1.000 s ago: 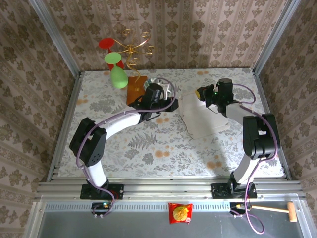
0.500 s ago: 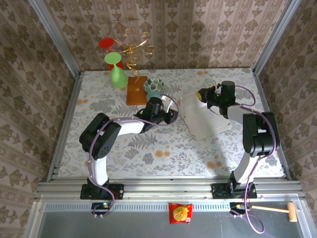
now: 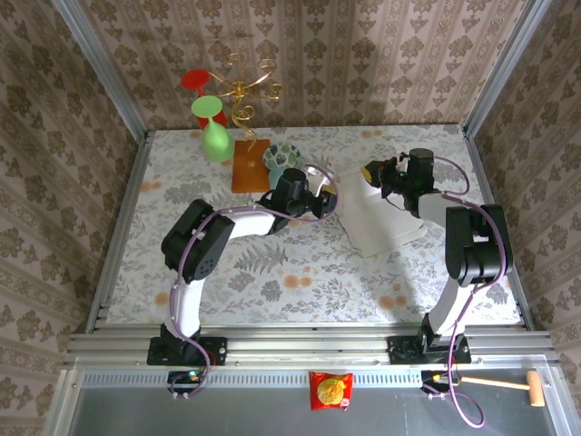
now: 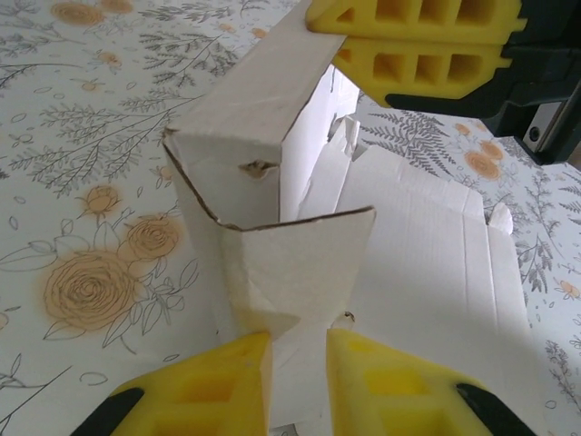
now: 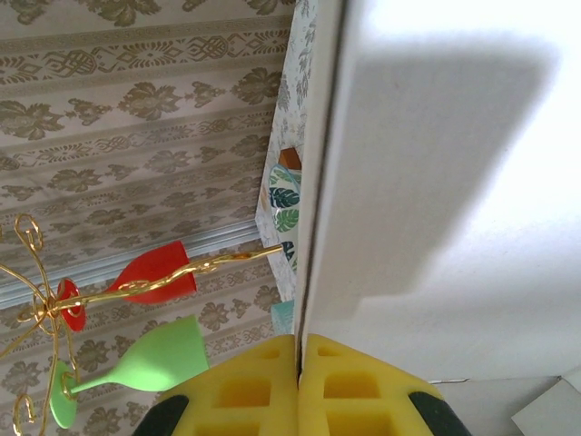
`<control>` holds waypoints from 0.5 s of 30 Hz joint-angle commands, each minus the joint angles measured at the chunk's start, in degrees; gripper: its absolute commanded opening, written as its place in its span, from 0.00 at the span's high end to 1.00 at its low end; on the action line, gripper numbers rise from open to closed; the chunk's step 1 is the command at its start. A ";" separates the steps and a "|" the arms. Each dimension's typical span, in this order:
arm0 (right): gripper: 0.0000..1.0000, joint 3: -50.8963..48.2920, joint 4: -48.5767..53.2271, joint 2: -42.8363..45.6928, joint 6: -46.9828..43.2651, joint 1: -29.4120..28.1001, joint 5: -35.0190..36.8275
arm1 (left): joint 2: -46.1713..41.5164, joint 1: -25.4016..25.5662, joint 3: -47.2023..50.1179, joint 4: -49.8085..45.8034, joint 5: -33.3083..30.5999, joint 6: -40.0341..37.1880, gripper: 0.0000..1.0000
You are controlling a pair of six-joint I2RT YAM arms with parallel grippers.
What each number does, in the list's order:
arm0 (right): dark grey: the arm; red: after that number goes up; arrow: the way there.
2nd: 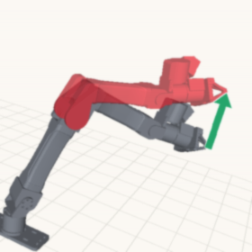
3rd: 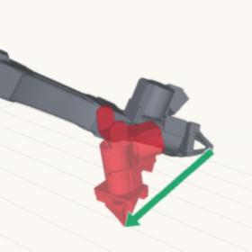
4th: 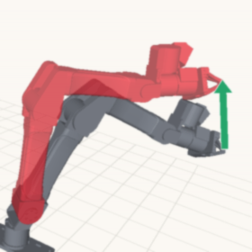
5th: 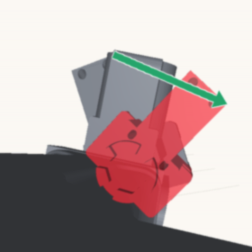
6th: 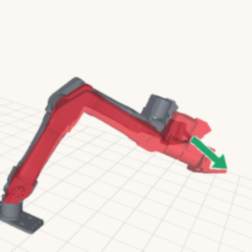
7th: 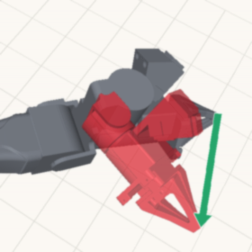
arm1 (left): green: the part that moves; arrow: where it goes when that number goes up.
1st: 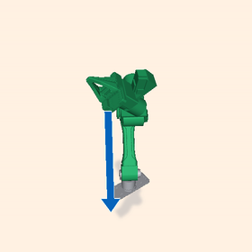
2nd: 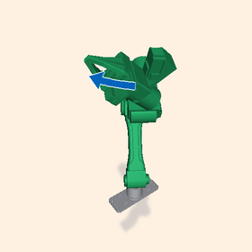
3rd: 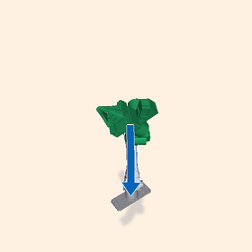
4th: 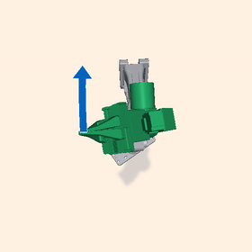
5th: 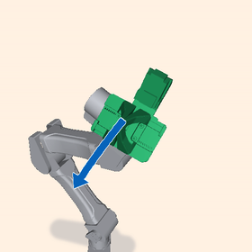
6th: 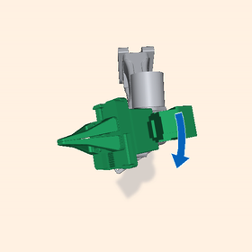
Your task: Fold the paper box
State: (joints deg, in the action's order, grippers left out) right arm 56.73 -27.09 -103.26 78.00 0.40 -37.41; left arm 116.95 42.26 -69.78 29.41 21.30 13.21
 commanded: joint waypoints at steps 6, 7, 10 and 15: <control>1.00 -0.82 -2.52 -1.00 0.38 0.30 -1.53 | 2.80 1.07 -4.08 0.10 0.79 -0.73 0.78; 1.00 -0.83 -2.61 -1.05 0.40 0.28 -1.50 | 2.89 1.16 -4.30 -0.17 0.11 -0.73 0.78; 1.00 -0.92 -3.04 -0.91 0.57 0.30 -1.53 | 3.24 1.56 -4.80 -1.28 -1.95 -1.15 0.78; 1.00 -1.53 -3.40 -0.78 0.67 0.30 -1.44 | 3.95 2.54 -5.62 -2.30 -4.96 -1.62 0.75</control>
State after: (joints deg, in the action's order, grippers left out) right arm 56.07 -28.80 -103.26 78.41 0.56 -37.58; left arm 119.44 44.12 -73.30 28.49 18.94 13.13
